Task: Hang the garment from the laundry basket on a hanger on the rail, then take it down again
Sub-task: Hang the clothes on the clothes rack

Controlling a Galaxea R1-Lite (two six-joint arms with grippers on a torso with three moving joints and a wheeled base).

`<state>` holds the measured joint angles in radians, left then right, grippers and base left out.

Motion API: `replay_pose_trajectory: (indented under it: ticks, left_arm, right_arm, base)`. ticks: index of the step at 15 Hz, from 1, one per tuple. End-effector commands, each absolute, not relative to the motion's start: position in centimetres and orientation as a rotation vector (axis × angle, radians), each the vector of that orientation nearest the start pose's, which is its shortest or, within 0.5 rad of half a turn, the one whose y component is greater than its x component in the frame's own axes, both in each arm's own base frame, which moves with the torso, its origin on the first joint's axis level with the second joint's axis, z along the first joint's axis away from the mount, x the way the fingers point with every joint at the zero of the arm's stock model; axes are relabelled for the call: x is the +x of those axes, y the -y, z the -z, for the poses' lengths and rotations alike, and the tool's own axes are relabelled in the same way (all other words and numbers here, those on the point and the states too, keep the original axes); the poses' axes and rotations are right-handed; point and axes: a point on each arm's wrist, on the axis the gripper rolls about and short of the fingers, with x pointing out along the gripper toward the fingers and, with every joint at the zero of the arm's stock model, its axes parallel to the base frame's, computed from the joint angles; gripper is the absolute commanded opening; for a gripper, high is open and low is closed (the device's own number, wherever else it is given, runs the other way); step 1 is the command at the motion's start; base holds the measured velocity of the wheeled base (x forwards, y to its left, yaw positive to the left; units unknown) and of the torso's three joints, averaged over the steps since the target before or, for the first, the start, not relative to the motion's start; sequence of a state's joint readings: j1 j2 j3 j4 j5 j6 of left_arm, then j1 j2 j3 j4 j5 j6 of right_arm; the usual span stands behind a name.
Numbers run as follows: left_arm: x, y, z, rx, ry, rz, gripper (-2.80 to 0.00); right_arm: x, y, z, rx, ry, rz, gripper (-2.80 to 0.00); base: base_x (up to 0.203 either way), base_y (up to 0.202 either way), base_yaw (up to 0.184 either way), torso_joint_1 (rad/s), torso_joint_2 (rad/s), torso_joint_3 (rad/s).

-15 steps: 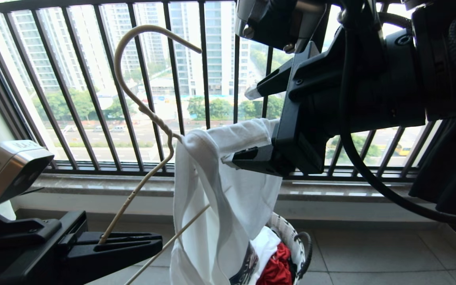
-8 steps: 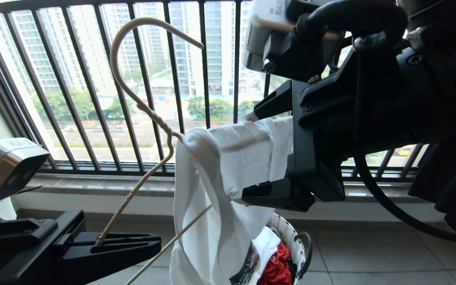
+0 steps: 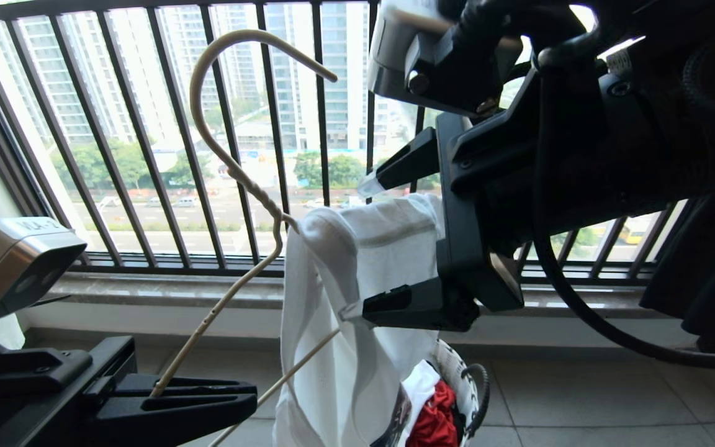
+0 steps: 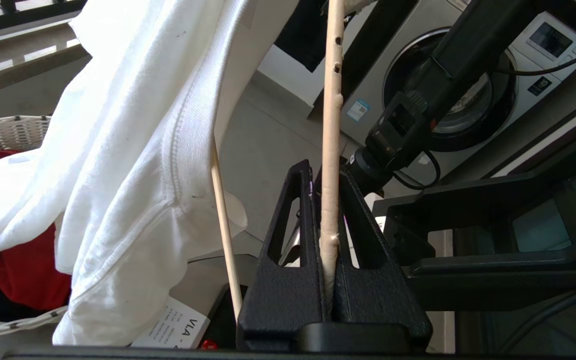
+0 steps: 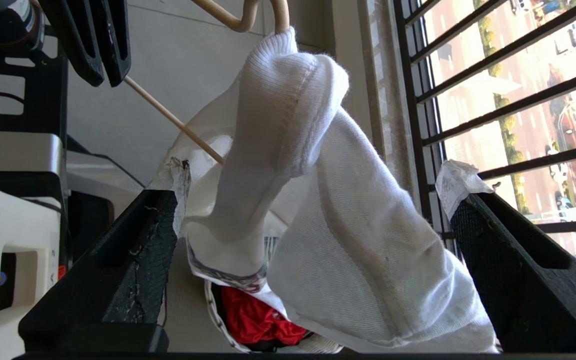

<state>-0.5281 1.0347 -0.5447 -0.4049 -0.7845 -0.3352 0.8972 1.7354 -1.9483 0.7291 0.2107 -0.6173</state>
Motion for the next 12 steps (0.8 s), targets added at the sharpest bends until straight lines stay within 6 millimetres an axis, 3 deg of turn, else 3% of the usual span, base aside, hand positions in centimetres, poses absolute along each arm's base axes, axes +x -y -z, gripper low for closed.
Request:
replay_pose_trajectory:
  ticks: [1, 10, 11, 12]
  left_arm:
    - [10.4, 7.9, -23.8, -0.296, -0.292, 1.292, -2.8]
    - [10.2, 7.8, -23.9, -0.295, -0.28, 1.293, -2.8]
    - [10.1, 7.8, -24.0, -0.294, -0.275, 1.294, -2.8]
    - [10.1, 7.7, -24.0, -0.294, -0.272, 1.294, -2.8]
  right_arm:
    - [18.7, -23.4, -35.1, -0.724, -0.182, -1.223, 0.0]
    - [20.6, -25.0, -34.0, -0.729, -0.144, -1.259, 0.0]
    - [20.6, -25.0, -33.9, -0.734, -0.144, -1.261, -2.8]
    - [20.7, -25.1, -33.8, -0.735, -0.148, -1.261, -2.8]
  base:
    - [0.0, 0.0, 0.0, 0.0, 0.0, 0.0]
    - [0.0, 0.0, 0.0, 0.0, 0.0, 0.0]
    - [0.0, 0.0, 0.0, 0.0, 0.0, 0.0]
    - [0.0, 0.0, 0.0, 0.0, 0.0, 0.0]
